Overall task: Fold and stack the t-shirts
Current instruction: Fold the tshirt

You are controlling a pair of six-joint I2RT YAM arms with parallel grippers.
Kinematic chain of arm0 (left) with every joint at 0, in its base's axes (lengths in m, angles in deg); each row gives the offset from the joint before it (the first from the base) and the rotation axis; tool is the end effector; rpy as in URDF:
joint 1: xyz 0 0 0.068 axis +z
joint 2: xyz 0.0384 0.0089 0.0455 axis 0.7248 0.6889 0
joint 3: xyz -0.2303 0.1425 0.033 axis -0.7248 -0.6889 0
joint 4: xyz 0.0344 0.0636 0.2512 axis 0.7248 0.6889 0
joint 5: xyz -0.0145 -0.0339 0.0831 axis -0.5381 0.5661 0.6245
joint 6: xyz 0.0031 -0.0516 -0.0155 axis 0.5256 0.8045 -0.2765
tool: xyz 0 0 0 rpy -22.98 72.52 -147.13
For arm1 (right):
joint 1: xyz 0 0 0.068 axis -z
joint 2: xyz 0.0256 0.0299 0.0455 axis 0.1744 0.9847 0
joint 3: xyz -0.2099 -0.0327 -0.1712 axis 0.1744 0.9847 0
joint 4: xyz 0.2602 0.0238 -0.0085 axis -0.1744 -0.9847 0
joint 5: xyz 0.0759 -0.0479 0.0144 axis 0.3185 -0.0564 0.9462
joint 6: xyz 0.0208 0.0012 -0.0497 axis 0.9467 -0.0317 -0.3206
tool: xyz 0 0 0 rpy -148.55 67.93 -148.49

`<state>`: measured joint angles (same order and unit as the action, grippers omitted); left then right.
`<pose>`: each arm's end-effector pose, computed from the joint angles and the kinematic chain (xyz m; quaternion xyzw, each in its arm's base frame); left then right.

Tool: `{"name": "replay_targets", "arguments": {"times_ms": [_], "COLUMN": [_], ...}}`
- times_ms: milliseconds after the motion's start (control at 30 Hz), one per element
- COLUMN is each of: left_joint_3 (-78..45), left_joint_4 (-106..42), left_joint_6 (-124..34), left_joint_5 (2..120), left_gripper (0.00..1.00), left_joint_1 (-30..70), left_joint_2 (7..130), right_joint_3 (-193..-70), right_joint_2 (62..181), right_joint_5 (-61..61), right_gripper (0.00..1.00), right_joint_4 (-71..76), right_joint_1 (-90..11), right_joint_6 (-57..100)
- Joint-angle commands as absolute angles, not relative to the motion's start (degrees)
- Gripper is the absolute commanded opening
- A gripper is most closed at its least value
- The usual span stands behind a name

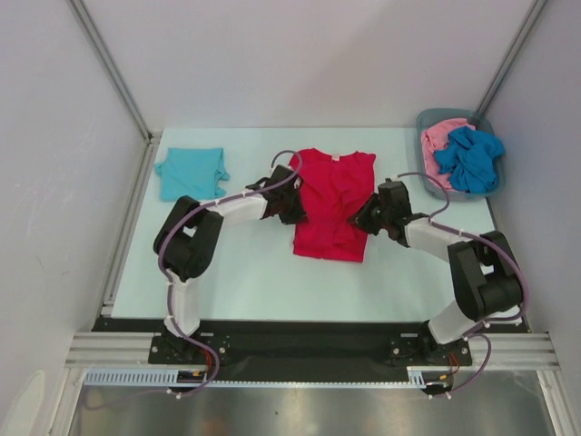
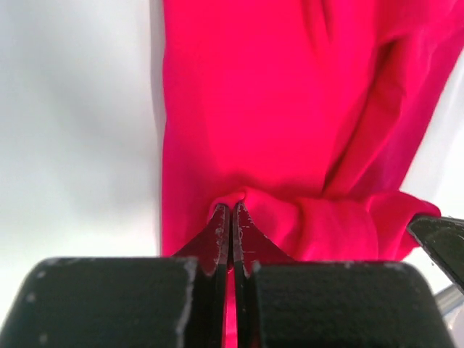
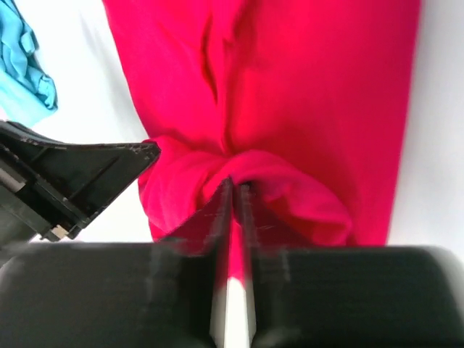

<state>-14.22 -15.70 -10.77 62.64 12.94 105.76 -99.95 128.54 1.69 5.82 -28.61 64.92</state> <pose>0.3459 -0.2339 0.1632 -0.0823 0.9431 -0.2446 0.2096 0.2921 0.1043 0.1768 0.2168 0.8836 0.2925 0.2944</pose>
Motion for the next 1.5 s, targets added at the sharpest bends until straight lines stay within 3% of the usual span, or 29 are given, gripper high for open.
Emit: {"name": "replay_targets", "arguments": {"times_ms": [0,33,67,100,167,233,267,567,833,1167,1467], "left_joint_3": [-8.28,-6.27,-5.47,-4.85,-4.23,-5.02,-5.28,-15.82,-34.78,-46.32,-47.91], "left_joint_4": [-18.73,-18.56,-18.56,-18.56,-18.64,-19.34,-19.52,-19.17,-21.96,-41.31,-53.18], "left_joint_6": [-13.58,-14.46,-14.90,-15.26,-16.31,-17.10,-17.28,-14.82,-11.31,-9.11,-9.46], "left_joint_5": [62.33,62.33,61.98,61.63,61.62,61.80,61.97,61.97,65.49,61.63,58.11], "left_gripper": [0.05,0.15,0.35,0.47,0.71,0.78,0.88,0.90,0.91,0.90,0.88], "left_joint_1": [13.94,14.02,14.11,14.37,14.38,14.38,14.38,13.76,9.72,10.95,13.76], "left_joint_2": [108.12,109.26,109.80,109.97,109.37,108.23,106.91,93.73,79.05,85.10,90.55], "right_joint_3": [-104.72,-104.99,-105.34,-105.51,-106.30,-106.74,-106.92,-108.16,-97.00,-82.59,-76.34], "right_joint_2": [132.61,133.76,134.12,134.29,133.51,131.84,130.01,118.66,105.57,105.29,110.91], "right_joint_5": [3.81,3.73,3.64,3.47,3.55,2.94,2.59,0.92,0.13,3.11,9.88], "right_gripper": [0.18,0.26,0.32,0.40,0.42,0.43,0.43,0.42,0.42,0.41,0.41], "right_joint_4": [12.05,12.84,13.63,14.42,14.43,13.82,13.38,5.65,3.53,12.91,28.03], "right_joint_1": [-27.98,-27.80,-27.54,-27.45,-26.83,-26.66,-26.48,-26.22,-26.39,-25.34,-22.88], "right_joint_6": [61.68,61.59,61.42,61.33,60.72,59.93,59.40,57.90,59.74,60.10,60.27]}}
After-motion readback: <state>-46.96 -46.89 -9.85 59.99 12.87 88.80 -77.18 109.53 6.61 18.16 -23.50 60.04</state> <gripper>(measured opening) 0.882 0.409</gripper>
